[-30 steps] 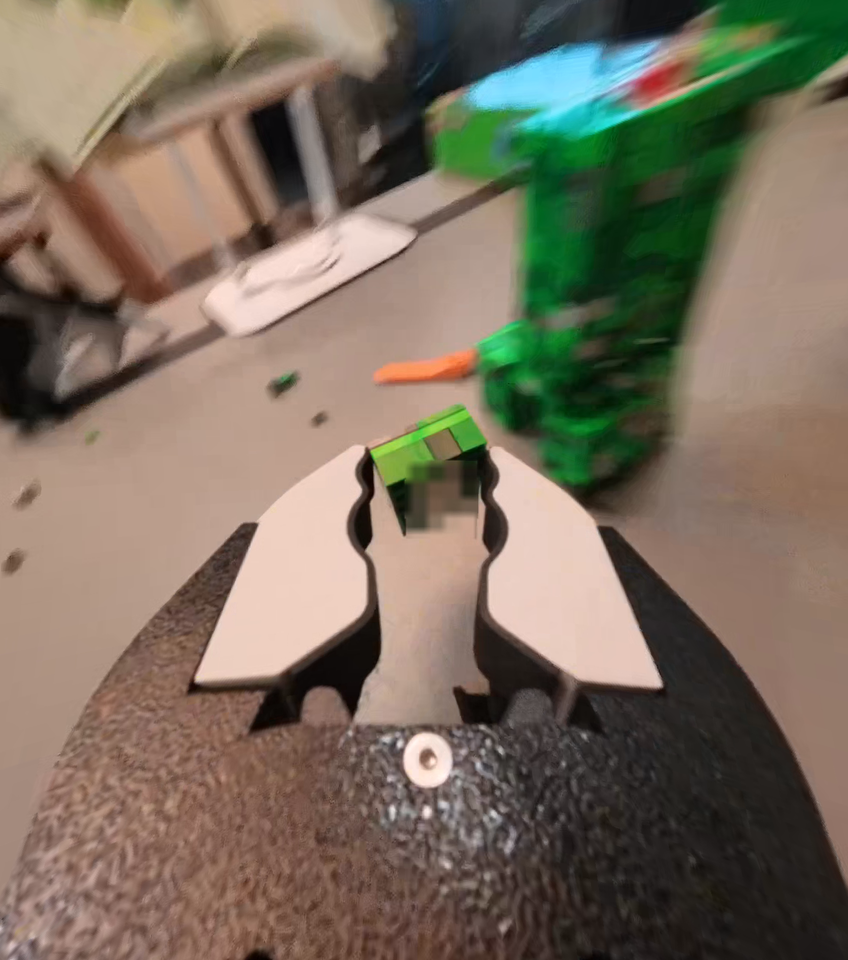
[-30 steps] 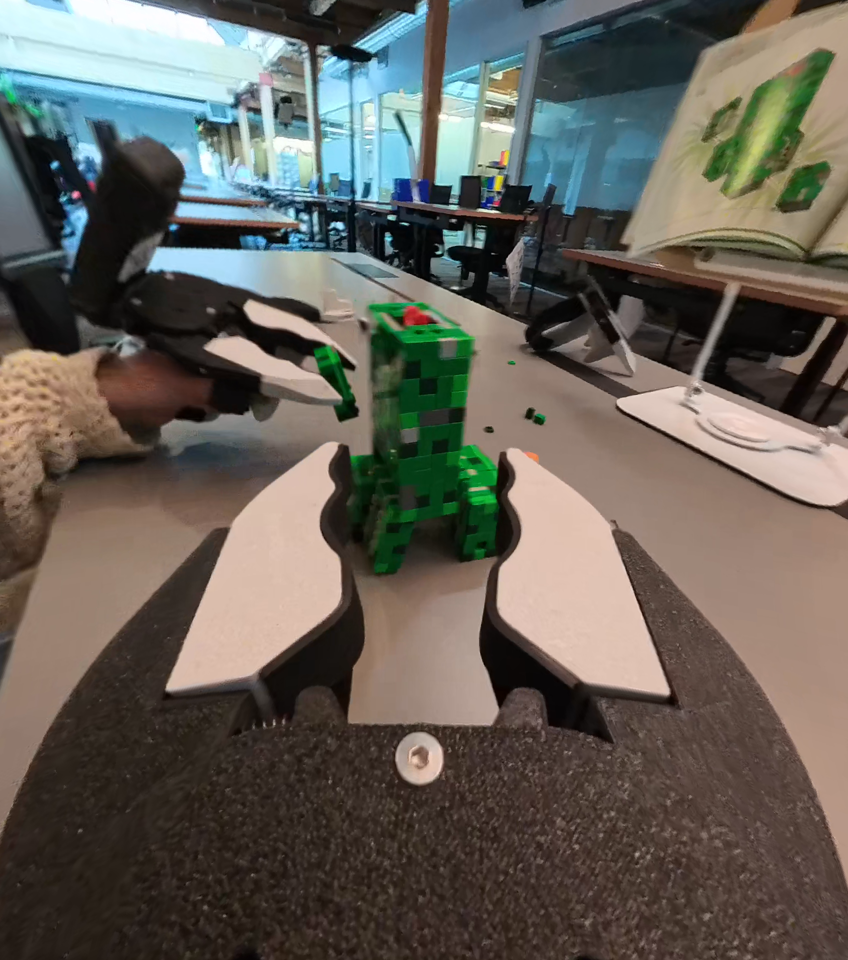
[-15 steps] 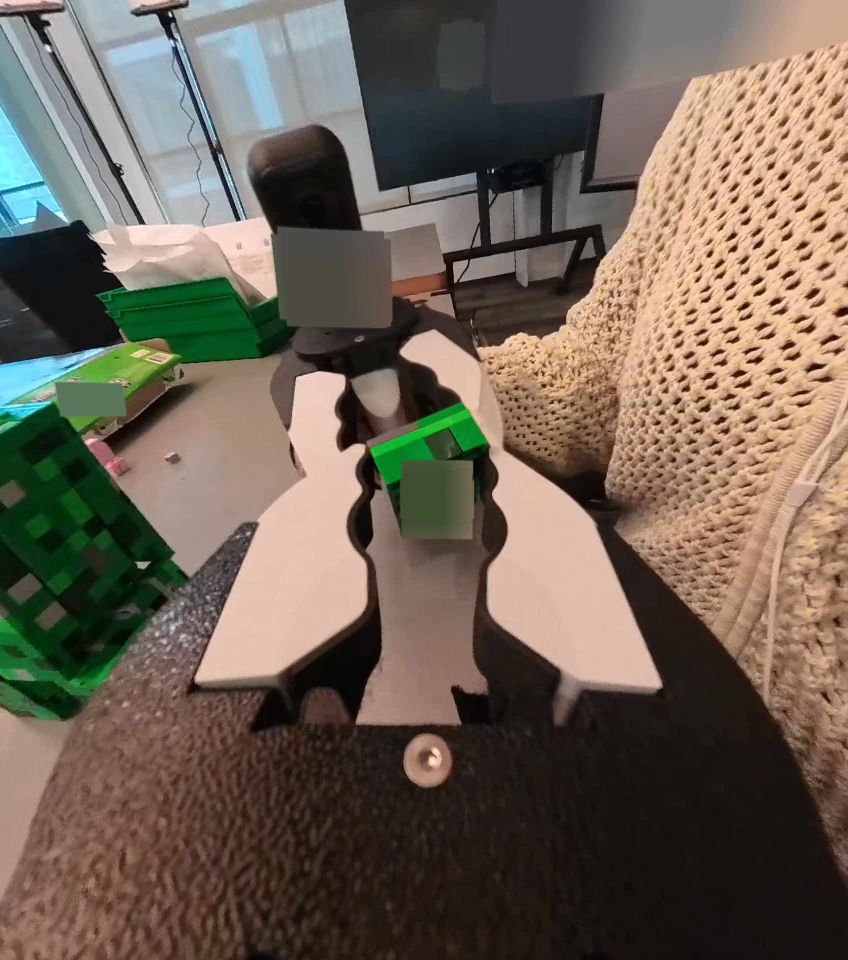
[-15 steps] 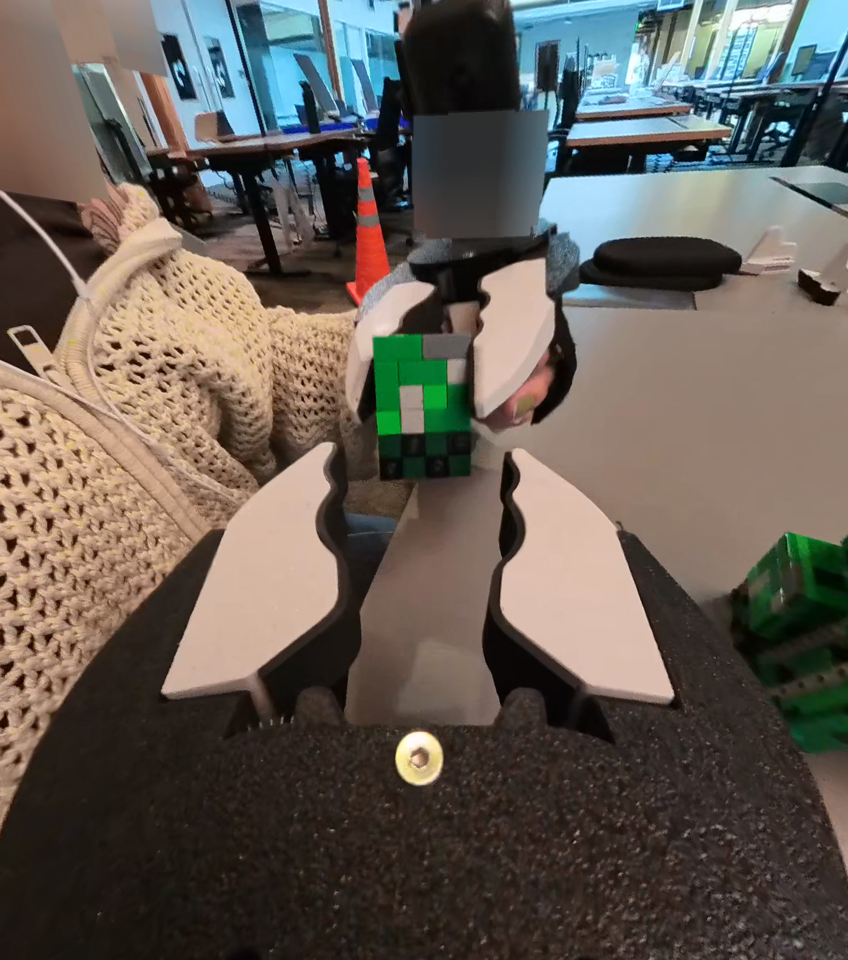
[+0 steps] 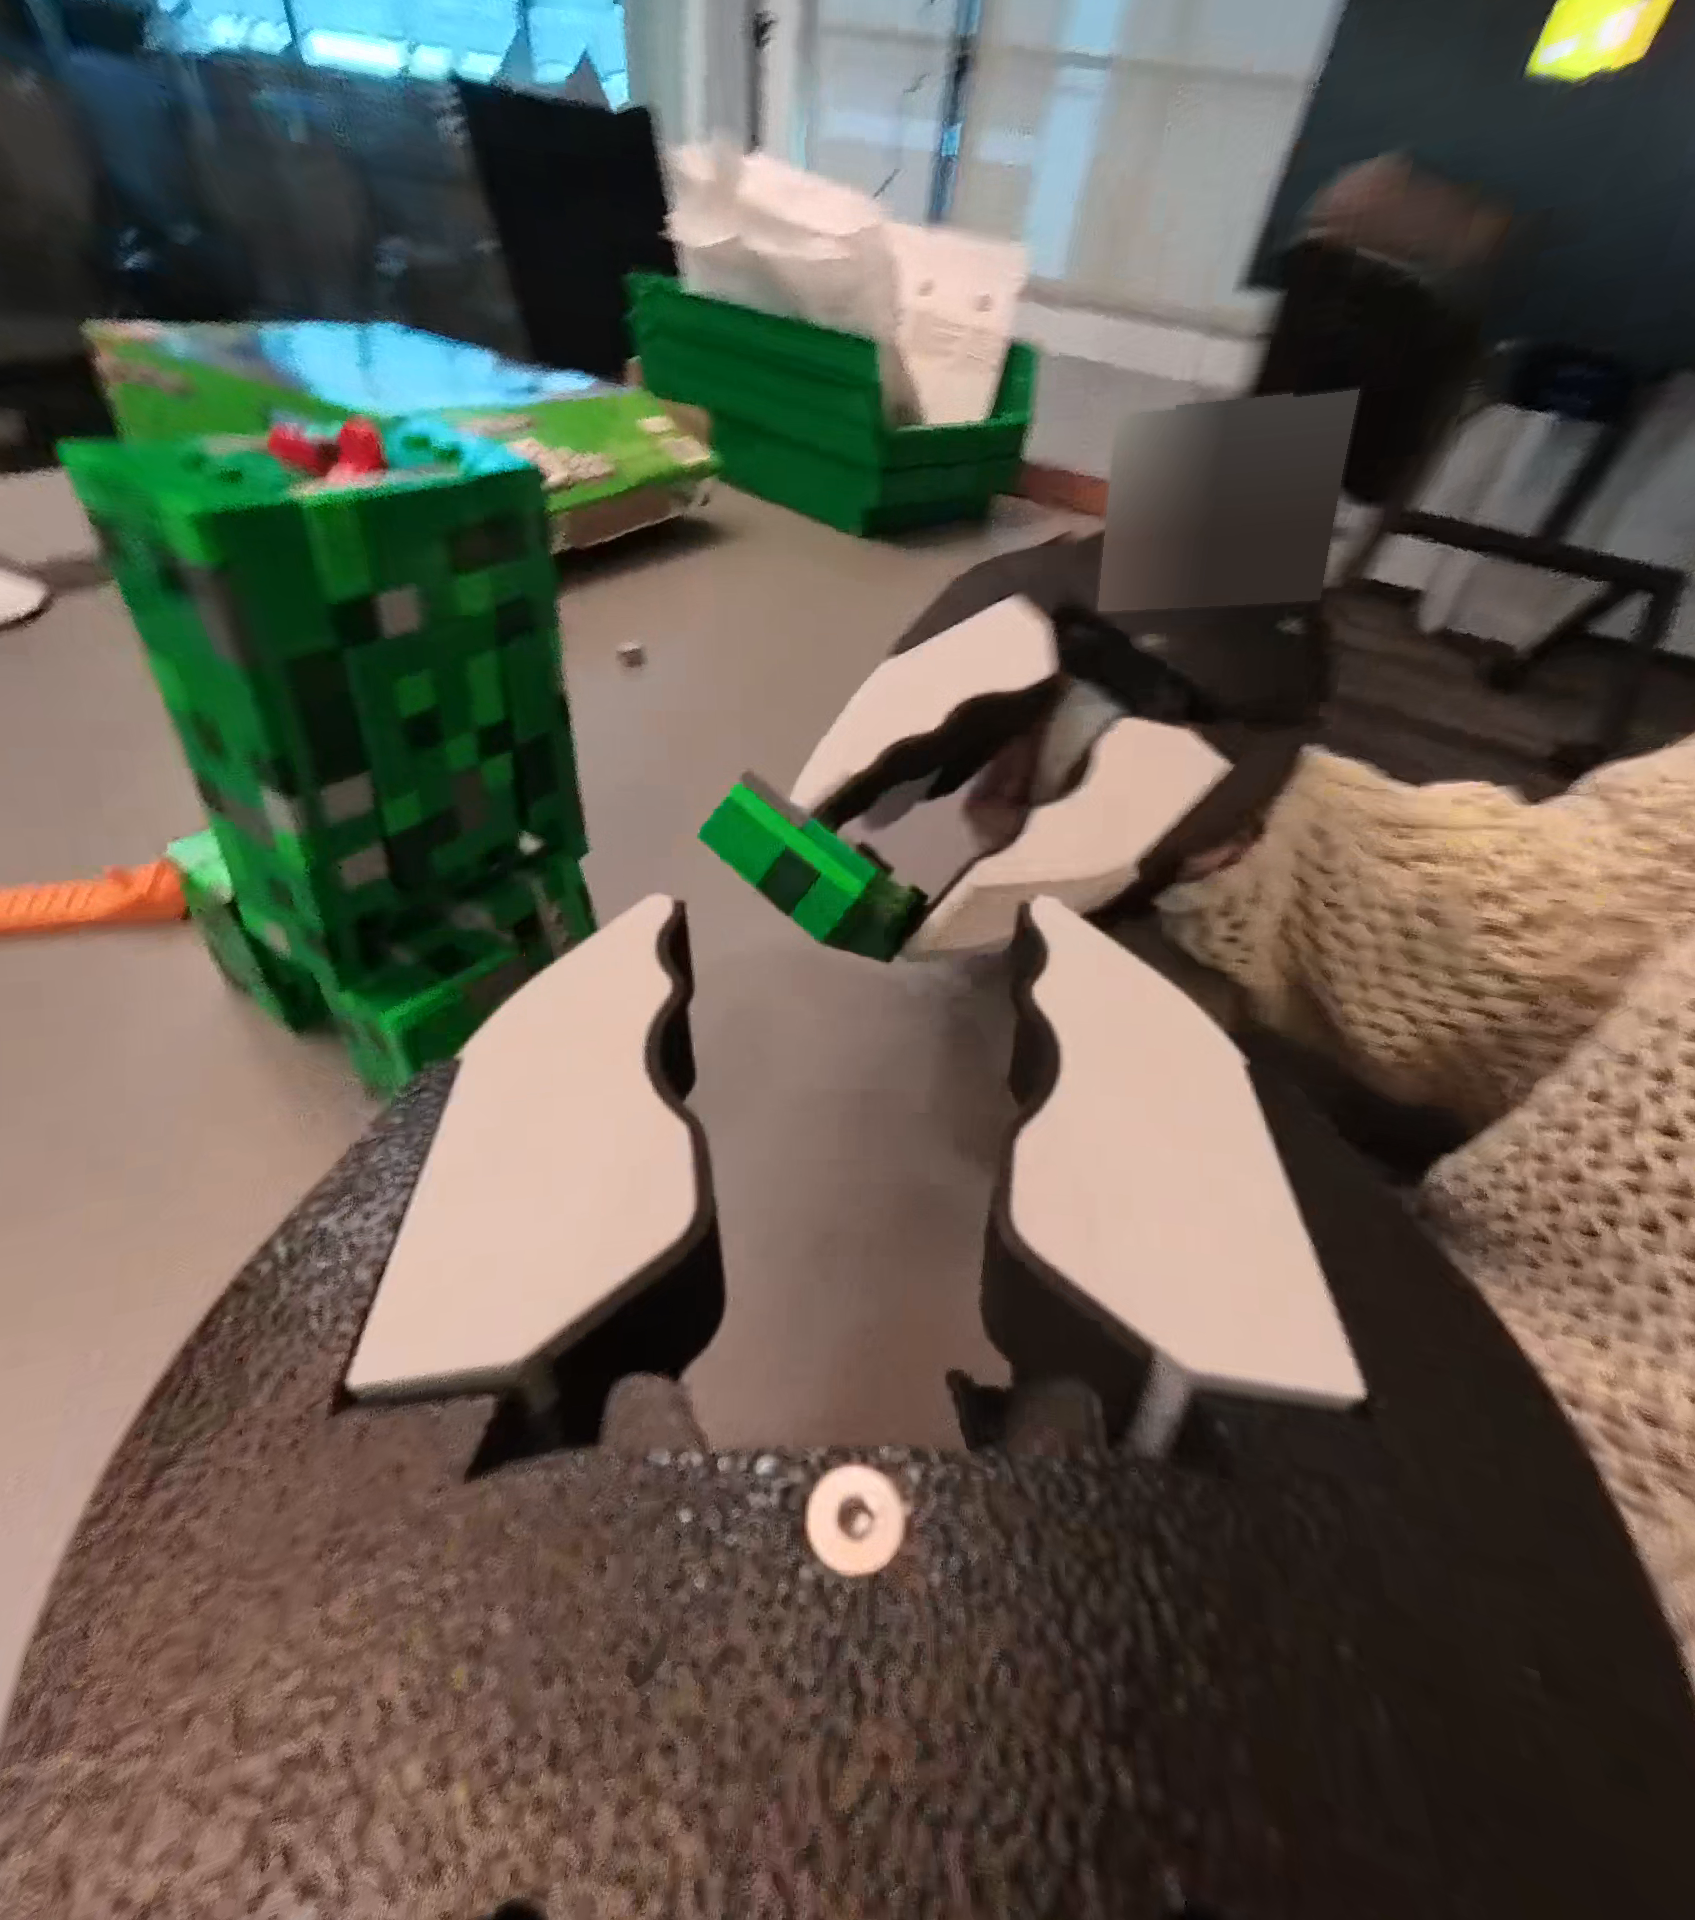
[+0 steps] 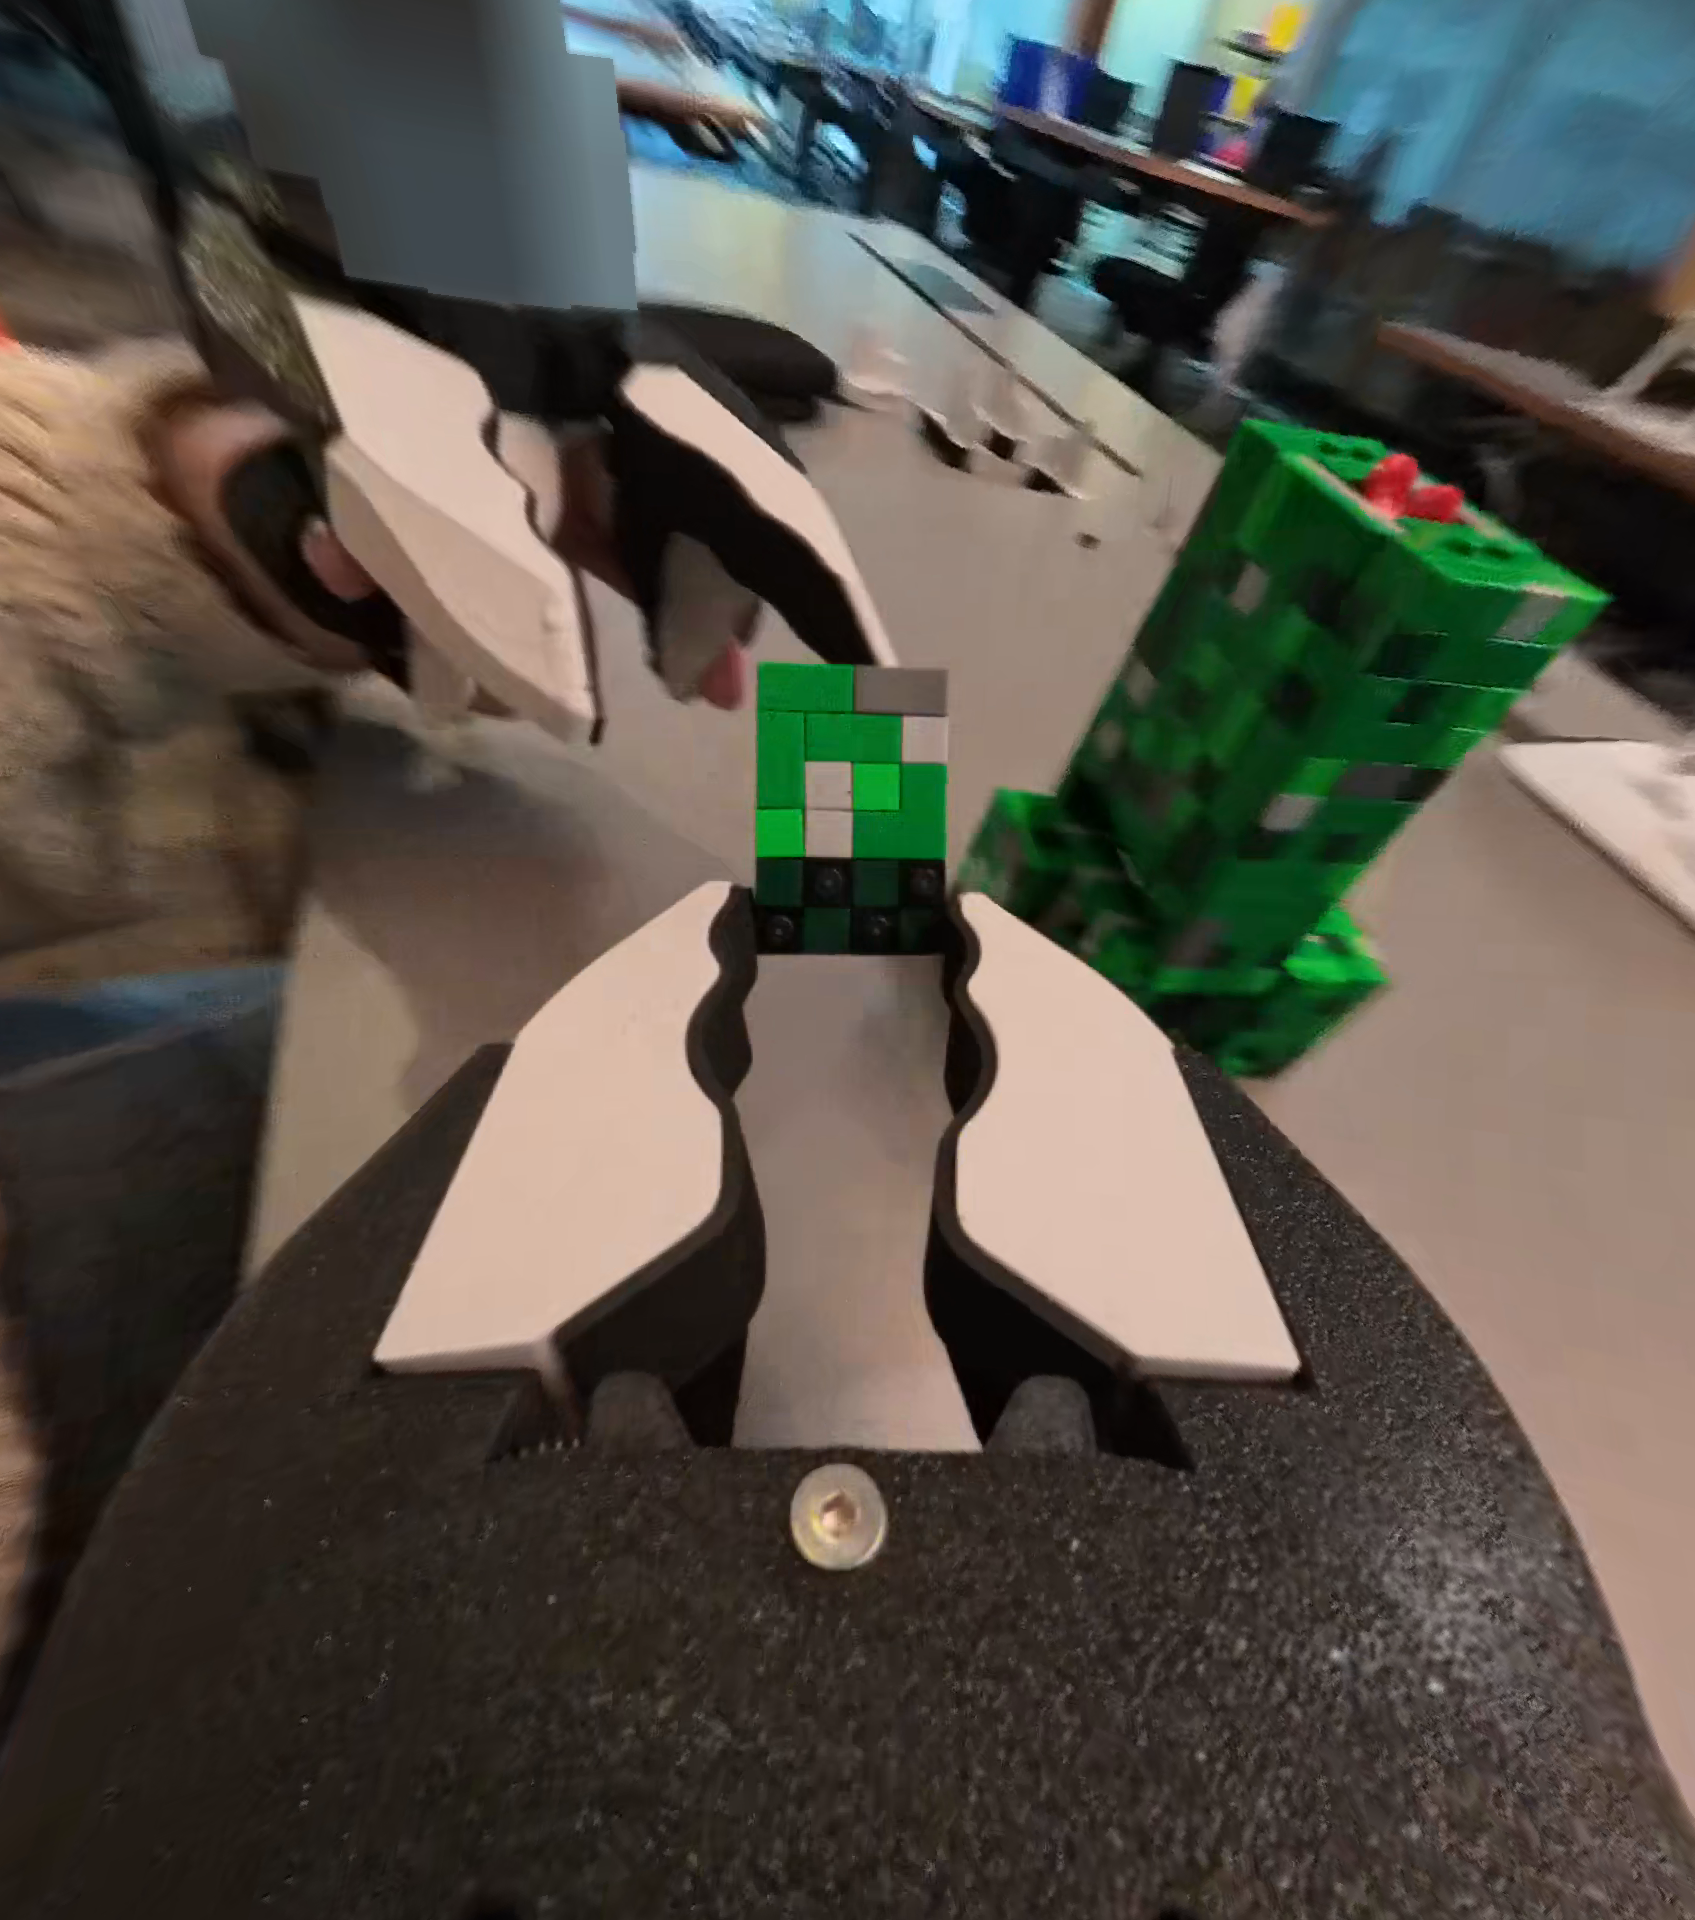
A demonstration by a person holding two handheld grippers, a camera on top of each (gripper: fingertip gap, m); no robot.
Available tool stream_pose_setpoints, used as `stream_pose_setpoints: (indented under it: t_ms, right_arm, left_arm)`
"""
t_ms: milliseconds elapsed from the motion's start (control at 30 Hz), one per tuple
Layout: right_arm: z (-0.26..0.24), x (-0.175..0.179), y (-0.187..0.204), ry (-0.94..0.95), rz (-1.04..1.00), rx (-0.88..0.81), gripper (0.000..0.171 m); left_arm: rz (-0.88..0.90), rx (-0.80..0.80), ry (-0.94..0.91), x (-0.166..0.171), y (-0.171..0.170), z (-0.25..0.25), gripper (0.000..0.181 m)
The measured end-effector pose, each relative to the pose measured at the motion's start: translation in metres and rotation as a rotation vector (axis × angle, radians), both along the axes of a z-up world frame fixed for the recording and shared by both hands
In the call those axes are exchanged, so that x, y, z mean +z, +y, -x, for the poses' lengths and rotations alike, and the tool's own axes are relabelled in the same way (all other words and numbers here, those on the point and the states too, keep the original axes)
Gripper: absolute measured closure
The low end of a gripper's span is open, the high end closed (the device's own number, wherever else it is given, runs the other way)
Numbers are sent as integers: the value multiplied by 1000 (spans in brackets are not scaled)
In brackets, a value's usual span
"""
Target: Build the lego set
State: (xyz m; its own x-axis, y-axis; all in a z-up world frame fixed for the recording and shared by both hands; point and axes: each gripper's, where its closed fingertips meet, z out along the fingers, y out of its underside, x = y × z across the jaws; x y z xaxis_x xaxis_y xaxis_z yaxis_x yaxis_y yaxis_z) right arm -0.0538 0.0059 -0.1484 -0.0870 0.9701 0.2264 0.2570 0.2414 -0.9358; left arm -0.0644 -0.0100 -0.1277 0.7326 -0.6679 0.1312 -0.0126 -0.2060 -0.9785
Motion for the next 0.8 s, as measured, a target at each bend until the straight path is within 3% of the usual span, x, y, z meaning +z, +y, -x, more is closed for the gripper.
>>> stream_pose_setpoints:
  t_ms: [67,167,267,800]
  right_arm:
    - [-1,-7,6,-49,-160,-91,137]
    - [0,-15,10,-97,-342,-172,137]
    - [1,-17,10,-91,-421,-202,137]
    - [-4,-23,21,-93,-412,-216,137]
  left_arm:
    - [78,131,59,-16,12,9,135]
    - [146,116,47,-24,13,-2,141]
    - [184,203,107,-33,21,7,145]
    - [216,254,193,-31,30,6,165]
